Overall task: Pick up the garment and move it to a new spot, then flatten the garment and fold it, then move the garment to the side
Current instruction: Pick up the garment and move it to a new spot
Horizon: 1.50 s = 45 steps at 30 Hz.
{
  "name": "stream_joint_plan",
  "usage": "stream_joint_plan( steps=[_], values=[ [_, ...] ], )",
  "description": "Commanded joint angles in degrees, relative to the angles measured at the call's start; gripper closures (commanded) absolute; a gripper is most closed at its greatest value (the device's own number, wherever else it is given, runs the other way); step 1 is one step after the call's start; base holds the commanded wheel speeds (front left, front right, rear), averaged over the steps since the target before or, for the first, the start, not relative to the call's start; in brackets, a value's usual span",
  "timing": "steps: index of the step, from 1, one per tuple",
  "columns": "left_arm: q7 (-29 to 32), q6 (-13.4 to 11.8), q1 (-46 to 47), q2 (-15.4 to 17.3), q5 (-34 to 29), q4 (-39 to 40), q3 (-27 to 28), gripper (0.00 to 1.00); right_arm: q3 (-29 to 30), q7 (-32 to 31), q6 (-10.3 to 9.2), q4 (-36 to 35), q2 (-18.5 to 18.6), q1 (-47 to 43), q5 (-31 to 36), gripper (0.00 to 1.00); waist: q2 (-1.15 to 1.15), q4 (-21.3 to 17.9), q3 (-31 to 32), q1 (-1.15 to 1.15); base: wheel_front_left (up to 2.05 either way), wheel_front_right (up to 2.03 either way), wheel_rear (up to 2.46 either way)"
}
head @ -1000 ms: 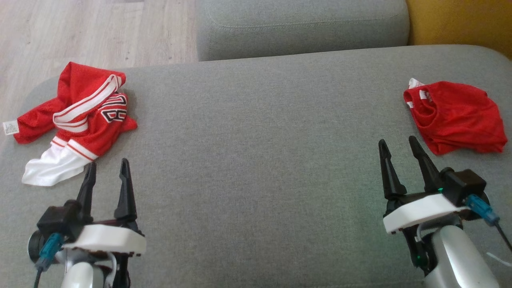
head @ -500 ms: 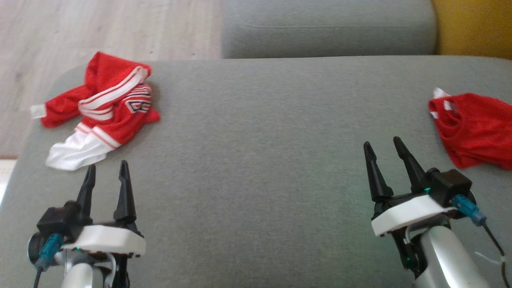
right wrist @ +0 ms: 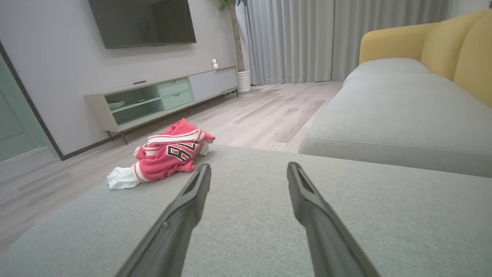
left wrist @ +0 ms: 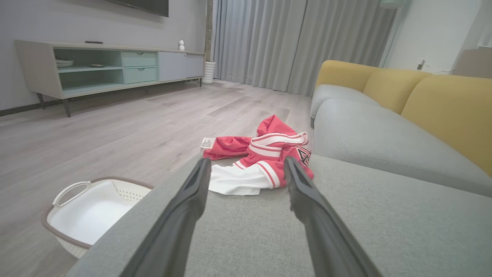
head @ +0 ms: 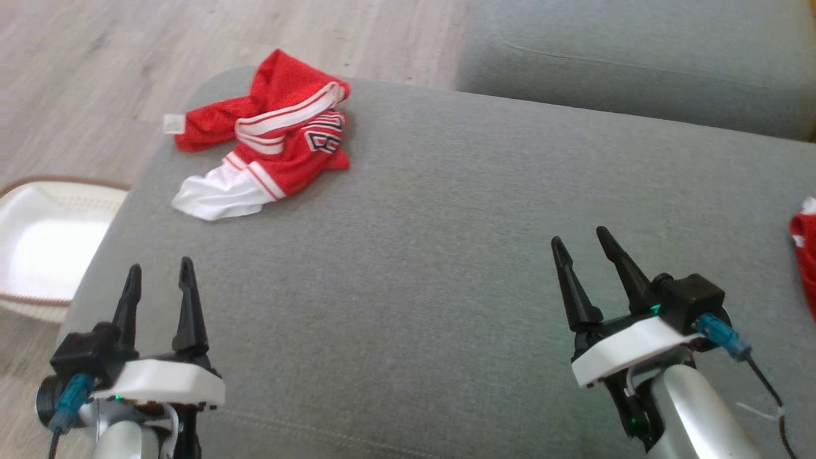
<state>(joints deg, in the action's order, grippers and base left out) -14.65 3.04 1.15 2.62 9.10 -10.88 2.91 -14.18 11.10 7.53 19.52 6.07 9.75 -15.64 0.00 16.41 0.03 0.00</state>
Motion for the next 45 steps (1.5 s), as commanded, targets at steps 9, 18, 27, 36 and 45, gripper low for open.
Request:
stream_joint_plan(
  steps=[9,18,27,36,45],
  values=[
    [-0.35,0.24,1.69,0.53,-0.46,1.78,2.16,0.0,-1.94,0.93,-0.04,-0.73,0.15,2.2,-0.7,0.0,0.0,2.62,-0.21,0.0,0.0,0.0,0.0],
    [5.8,2.67,12.12,6.04,3.37,4.09,3.01,0.0,-1.7,1.02,-0.04,-2.24,1.22,3.33,-0.8,0.0,0.0,0.77,-2.77,0.0,0.0,0.0,0.0],
    [23.81,4.06,29.21,13.89,13.8,-4.4,4.55,0.0,-1.2,0.72,-0.04,-3.8,1.31,6.08,-0.29,0.0,0.0,-5.93,-10.3,0.0,0.0,0.0,0.0],
    [34.83,4.39,40.92,22.12,22.5,-23.94,6.02,0.0,-1.89,1.41,-0.04,-4.15,0.75,9.88,0.09,0.0,0.0,-15.2,-17.9,0.0,0.0,0.0,0.0],
    [37.02,4.41,46.0,26.61,24.14,-39.33,6.75,0.0,-2.16,2.53,-0.04,-3.57,0.0,11.57,-0.09,0.0,0.0,-20.44,-21.19,0.0,0.0,0.0,0.0]
  ],
)
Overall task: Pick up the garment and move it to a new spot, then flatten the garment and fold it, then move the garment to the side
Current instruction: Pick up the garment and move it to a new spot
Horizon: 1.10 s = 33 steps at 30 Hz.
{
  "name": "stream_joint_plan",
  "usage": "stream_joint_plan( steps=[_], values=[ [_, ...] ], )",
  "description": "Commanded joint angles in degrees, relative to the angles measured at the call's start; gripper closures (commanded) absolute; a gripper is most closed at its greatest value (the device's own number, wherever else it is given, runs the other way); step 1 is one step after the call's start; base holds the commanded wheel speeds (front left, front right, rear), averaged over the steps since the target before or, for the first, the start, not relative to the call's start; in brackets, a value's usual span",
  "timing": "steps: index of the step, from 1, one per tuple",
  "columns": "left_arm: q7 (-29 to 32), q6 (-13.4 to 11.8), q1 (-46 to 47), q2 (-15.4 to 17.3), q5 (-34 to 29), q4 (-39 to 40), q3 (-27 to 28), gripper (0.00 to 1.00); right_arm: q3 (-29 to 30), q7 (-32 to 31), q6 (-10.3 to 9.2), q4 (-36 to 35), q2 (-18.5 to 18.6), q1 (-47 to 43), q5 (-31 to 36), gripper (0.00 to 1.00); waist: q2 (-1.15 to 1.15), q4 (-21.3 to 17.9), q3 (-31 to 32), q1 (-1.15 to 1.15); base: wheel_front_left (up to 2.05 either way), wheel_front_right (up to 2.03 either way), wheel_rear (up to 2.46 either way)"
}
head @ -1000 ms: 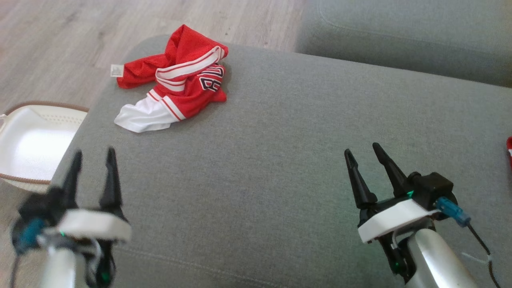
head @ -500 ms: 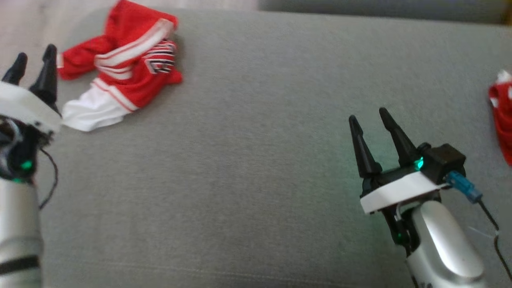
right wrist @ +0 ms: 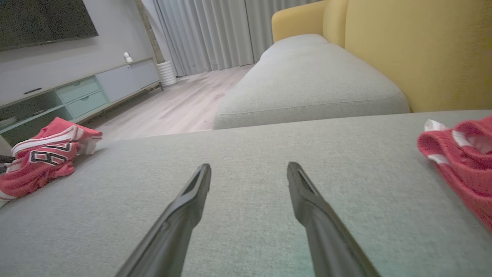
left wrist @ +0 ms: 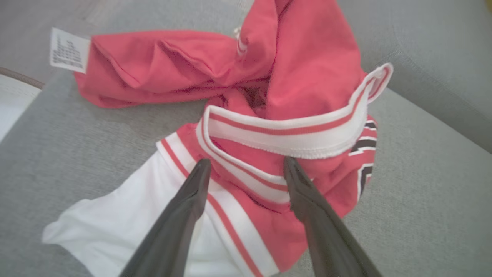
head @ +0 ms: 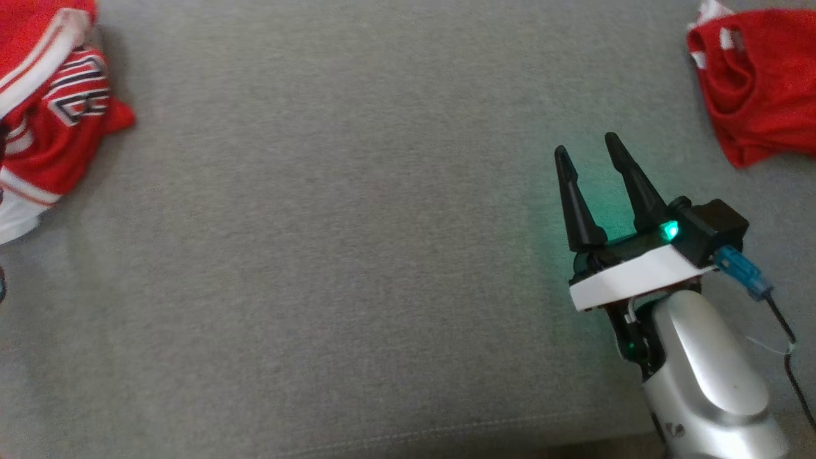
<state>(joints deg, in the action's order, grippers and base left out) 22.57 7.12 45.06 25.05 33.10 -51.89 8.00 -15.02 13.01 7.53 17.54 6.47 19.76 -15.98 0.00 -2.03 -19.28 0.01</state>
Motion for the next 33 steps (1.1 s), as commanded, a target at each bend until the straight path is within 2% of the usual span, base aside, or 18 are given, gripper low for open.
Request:
stream_joint_plan(
  steps=[1,8,9,11,16,23,33],
  values=[
    [-0.43,0.33,2.48,4.52,0.07,0.22,1.55,0.0,-1.4,0.73,-0.04,-1.43,-0.45,1.76,0.16,0.0,0.0,-2.41,-2.07,-0.01,0.0,0.0,0.0],
    [0.17,0.35,4.49,4.96,0.85,-6.68,-1.1,0.0,-1.71,1.27,-0.04,-0.29,-0.47,2.47,-0.18,0.0,0.0,-3.19,-2.44,-0.01,0.0,0.0,0.0],
    [0.23,0.35,4.65,4.98,1.15,-6.97,-1.64,0.5,-1.75,1.31,-0.04,-0.11,-0.49,2.53,-0.19,0.0,0.0,-3.11,-2.41,-0.01,0.0,0.0,0.0],
    [-0.31,0.35,4.89,4.92,1.87,-6.95,-2.78,1.0,-1.8,1.39,-0.04,0.22,-0.52,2.65,-0.19,0.0,0.0,-2.86,-2.3,-0.01,0.0,0.0,0.0],
    [-2.96,0.35,4.82,5.28,3.73,-5.53,-6.09,1.0,-2.15,1.54,-0.04,1.14,-0.5,2.65,-0.31,0.0,0.0,-1.91,-0.96,-0.01,0.0,0.0,0.0],
    [-6.58,0.36,4.22,7.04,5.41,-0.39,-14.17,1.0,-3.27,1.79,-0.04,3.24,-0.66,1.43,-1.48,0.0,0.0,-0.93,6.18,-0.01,0.0,0.0,0.0],
    [-7.22,0.36,4.6,7.67,9.45,13.35,-24.34,1.0,-3.96,1.92,-0.04,4.91,-0.51,-1.25,-3.22,0.0,0.0,-0.84,13.85,-0.01,0.0,0.0,0.0]
  ],
)
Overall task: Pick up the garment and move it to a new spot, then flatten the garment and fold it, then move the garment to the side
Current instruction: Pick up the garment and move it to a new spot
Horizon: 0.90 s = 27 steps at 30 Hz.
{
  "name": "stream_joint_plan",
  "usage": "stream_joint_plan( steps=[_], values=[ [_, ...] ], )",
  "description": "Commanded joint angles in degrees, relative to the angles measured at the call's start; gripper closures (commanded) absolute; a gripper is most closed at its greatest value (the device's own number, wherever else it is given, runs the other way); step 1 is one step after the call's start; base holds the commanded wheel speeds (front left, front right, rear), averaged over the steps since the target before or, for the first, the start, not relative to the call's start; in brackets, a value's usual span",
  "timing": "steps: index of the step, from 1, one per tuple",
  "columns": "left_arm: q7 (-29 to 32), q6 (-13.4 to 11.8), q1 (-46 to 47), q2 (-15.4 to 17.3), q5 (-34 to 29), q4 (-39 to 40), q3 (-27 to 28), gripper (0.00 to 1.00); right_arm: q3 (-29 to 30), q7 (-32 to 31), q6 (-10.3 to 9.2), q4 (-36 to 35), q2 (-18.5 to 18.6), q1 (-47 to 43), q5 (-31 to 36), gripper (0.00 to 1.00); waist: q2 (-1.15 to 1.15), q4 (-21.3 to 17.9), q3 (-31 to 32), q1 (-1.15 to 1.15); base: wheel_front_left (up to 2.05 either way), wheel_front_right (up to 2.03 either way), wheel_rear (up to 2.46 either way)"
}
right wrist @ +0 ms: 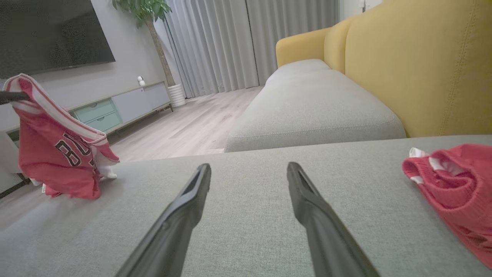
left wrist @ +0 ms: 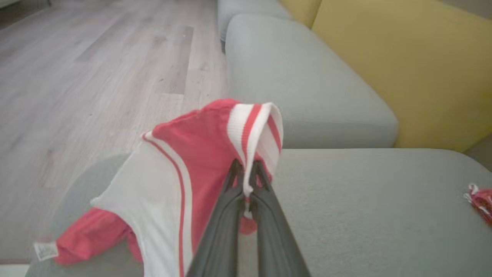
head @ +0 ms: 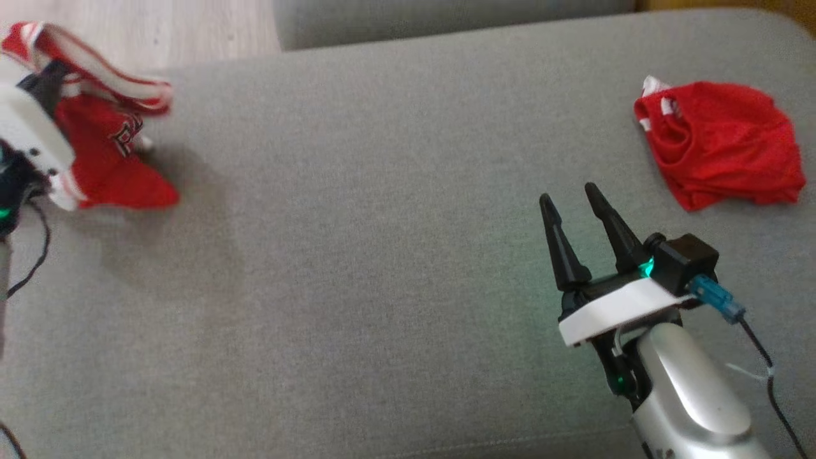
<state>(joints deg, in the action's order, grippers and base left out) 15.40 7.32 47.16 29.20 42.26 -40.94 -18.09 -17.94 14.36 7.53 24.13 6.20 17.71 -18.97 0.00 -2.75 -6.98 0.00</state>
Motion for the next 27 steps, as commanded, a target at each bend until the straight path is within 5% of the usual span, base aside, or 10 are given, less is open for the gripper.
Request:
stream_joint_plan(
  steps=[1,8,17,23,27],
  values=[
    [0.14,0.16,2.58,3.61,0.45,4.01,0.88,1.0,-1.04,0.57,-0.04,-1.64,-0.22,0.53,-0.31,0.0,0.0,-0.28,2.13,0.0,0.0,0.0,0.0],
    [1.25,0.15,2.57,1.83,0.97,13.97,-2.78,1.0,-0.87,0.59,-0.04,-1.69,0.11,-0.58,-0.7,0.0,0.0,-2.35,4.26,0.0,0.0,0.0,0.0],
    [0.91,-3.8,2.35,-7.65,1.54,24.49,-6.21,1.0,-1.59,0.6,-0.04,-1.94,-0.01,-0.18,-1.27,0.0,0.0,-7.8,2.43,0.0,0.0,0.0,0.0],
    [-3.94,-4.58,0.38,-16.68,0.42,21.17,-10.78,1.0,-2.25,0.61,-0.04,-2.04,-0.57,0.83,-1.48,0.0,0.0,-12.11,-0.15,0.0,0.0,0.0,0.0],
    [-11.04,-2.61,-0.29,-22.75,-1.34,9.82,-14.76,1.0,-3.72,0.62,-0.04,-2.13,-1.19,1.99,-1.6,0.0,0.0,-15.02,-2.02,0.0,0.0,0.0,0.0]
  ],
)
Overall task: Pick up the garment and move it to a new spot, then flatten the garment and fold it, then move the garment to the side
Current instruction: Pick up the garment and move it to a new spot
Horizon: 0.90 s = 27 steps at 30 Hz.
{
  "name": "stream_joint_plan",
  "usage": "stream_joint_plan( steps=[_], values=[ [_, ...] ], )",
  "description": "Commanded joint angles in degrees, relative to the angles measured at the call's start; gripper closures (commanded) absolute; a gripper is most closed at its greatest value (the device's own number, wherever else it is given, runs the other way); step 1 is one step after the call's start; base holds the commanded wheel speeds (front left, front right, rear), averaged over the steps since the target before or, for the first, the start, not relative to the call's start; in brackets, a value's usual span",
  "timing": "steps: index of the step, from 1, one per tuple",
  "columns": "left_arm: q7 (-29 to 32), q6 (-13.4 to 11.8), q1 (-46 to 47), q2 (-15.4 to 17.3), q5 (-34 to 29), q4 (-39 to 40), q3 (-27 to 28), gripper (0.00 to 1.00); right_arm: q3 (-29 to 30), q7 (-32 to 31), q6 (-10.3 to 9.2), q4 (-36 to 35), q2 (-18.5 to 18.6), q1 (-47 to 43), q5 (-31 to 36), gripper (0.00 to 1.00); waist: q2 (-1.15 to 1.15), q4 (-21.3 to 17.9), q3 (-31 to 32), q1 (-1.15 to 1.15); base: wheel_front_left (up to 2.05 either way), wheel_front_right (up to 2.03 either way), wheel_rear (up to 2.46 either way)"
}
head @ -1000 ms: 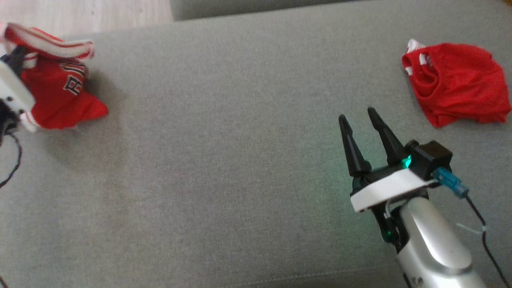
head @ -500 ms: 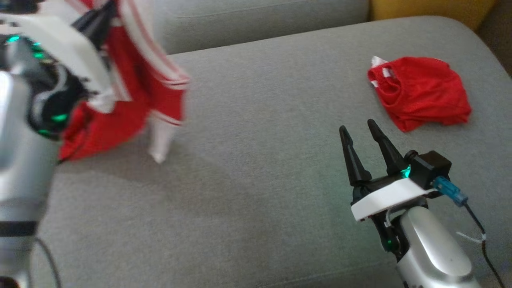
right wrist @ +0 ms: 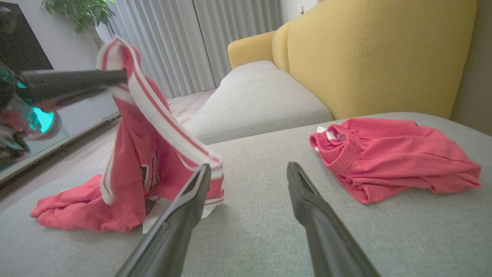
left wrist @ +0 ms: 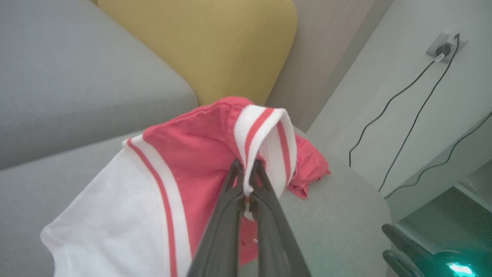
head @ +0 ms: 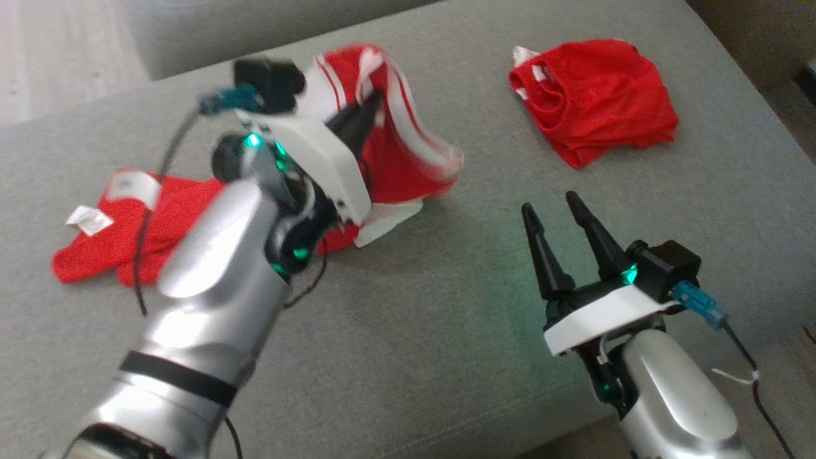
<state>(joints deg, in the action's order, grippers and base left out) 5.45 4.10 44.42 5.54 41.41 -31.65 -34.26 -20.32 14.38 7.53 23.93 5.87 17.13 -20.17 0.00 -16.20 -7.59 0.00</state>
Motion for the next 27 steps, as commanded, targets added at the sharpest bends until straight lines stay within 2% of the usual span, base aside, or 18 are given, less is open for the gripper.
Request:
stream_joint_plan(
  steps=[1,4,5,6,7,11,18,22,24,25,27],
  values=[
    [-2.16,1.37,2.38,0.03,-0.09,-2.12,0.61,1.0,-1.73,0.61,-0.04,-1.91,-1.01,2.75,-0.49,0.0,0.0,-2.02,-1.74,0.0,0.0,0.0,0.0],
    [-5.49,2.66,3.13,-1.31,-0.54,-10.08,-2.46,1.0,-3.29,0.61,-0.04,-1.58,-1.47,3.53,-0.8,0.0,0.0,-3.38,-2.51,0.0,0.0,0.0,0.0],
    [-6.19,2.88,3.44,-1.63,-0.34,-12.35,-3.28,0.93,-3.63,0.61,-0.04,-1.51,-1.59,3.8,-0.93,0.0,0.0,-3.68,-2.71,0.0,0.0,0.0,0.0],
    [-6.8,3.05,3.86,-1.87,-0.45,-14.29,-4.38,0.38,-3.83,0.61,-0.04,-1.47,-1.68,4.0,-1.06,0.0,0.0,-3.84,-2.83,0.0,0.0,0.0,0.0],
    [-7.56,3.16,4.24,-2.07,-0.29,-15.84,-5.22,0.0,-3.9,0.62,-0.04,-1.45,-1.74,4.11,-1.14,0.0,0.0,-3.89,-2.92,0.0,0.0,0.0,0.0],
    [-10.12,3.34,5.88,-2.5,1.46,-18.52,-8.4,0.0,-2.89,0.62,-0.04,-1.21,-1.55,3.81,-0.91,0.0,0.0,-2.49,-2.73,0.0,0.0,0.0,0.0],
    [-15.9,3.37,8.37,-2.35,4.76,-16.27,-11.44,0.0,-0.87,0.62,-0.04,-1.19,-0.4,2.66,-0.5,0.0,0.0,3.61,0.09,0.0,0.0,0.0,0.0],
    [-19.17,3.11,7.83,0.74,4.45,-14.65,-9.58,0.0,0.37,0.62,-0.04,-1.38,0.37,1.53,-0.34,0.0,0.0,7.66,2.14,0.0,0.0,0.0,0.0],
    [-19.95,1.79,6.46,3.2,3.88,-13.04,-7.96,0.0,1.08,0.62,-0.04,-1.41,0.73,0.89,-0.19,0.0,0.0,9.3,2.99,0.0,0.0,0.0,0.0],
    [-19.95,1.79,6.46,3.2,3.88,-13.04,-7.96,0.0,1.08,0.62,-0.04,-1.41,0.73,0.89,-0.19,0.0,0.0,9.3,2.99,0.0,0.0,0.0,0.0],
    [-20.29,0.2,4.16,6.13,3.26,-10.49,-5.95,0.0,1.86,0.62,-0.04,-1.48,1.1,0.26,-0.06,0.0,0.0,10.83,3.63,0.0,0.0,0.0,0.0]
  ],
)
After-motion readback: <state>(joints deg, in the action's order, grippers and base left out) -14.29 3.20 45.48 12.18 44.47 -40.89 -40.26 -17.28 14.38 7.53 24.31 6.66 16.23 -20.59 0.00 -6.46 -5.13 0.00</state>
